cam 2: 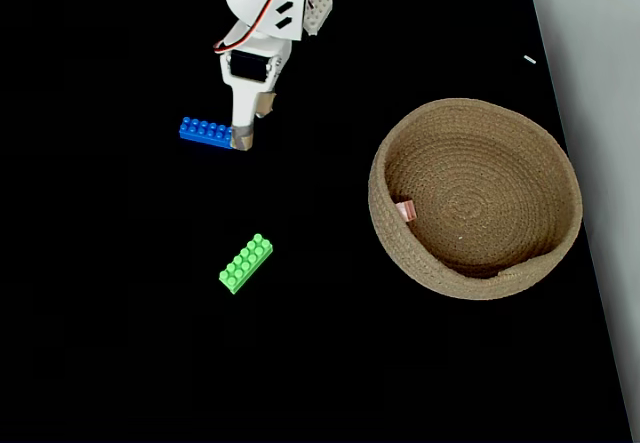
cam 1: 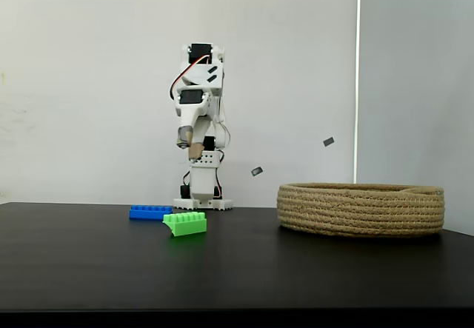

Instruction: Place the lego blocks in the tray

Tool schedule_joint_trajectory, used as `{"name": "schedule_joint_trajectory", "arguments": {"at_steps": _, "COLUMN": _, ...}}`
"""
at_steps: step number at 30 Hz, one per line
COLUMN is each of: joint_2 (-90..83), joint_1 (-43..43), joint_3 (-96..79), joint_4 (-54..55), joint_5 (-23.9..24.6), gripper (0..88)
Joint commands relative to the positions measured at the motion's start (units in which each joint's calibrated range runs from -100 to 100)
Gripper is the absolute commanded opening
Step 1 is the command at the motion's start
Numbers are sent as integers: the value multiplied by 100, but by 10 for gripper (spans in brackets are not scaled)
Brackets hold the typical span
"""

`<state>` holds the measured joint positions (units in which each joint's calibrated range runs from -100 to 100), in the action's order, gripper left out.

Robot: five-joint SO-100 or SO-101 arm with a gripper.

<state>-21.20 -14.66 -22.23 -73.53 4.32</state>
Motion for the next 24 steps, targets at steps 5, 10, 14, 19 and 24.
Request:
{"name": "schedule_joint_trajectory", "arguments": {"at_steps": 5, "joint_2": 83, "joint_1": -1106, "joint_3": -144, "joint_4": 2, "joint_5": -601, "gripper": 278}}
{"name": "schedule_joint_trajectory", "arguments": {"at_steps": 10, "joint_2": 289, "joint_1": -1584, "joint_3": -582, "joint_4": 327, "joint_5": -869, "gripper": 270}}
{"name": "schedule_joint_trajectory", "arguments": {"at_steps": 14, "joint_2": 332, "joint_1": -1848, "joint_3": -810, "joint_4": 510, "joint_5": -962, "gripper": 269}}
{"name": "schedule_joint_trajectory", "arguments": {"at_steps": 19, "joint_2": 298, "joint_1": -1972, "joint_3": -1202, "joint_4": 918, "joint_5": -977, "gripper": 276}}
{"name": "schedule_joint_trajectory", "arguments": {"at_steps": 24, "joint_2": 470, "joint_1": -1947, "joint_3": -1430, "joint_4": 1301, "joint_5": -982, "gripper": 285}}
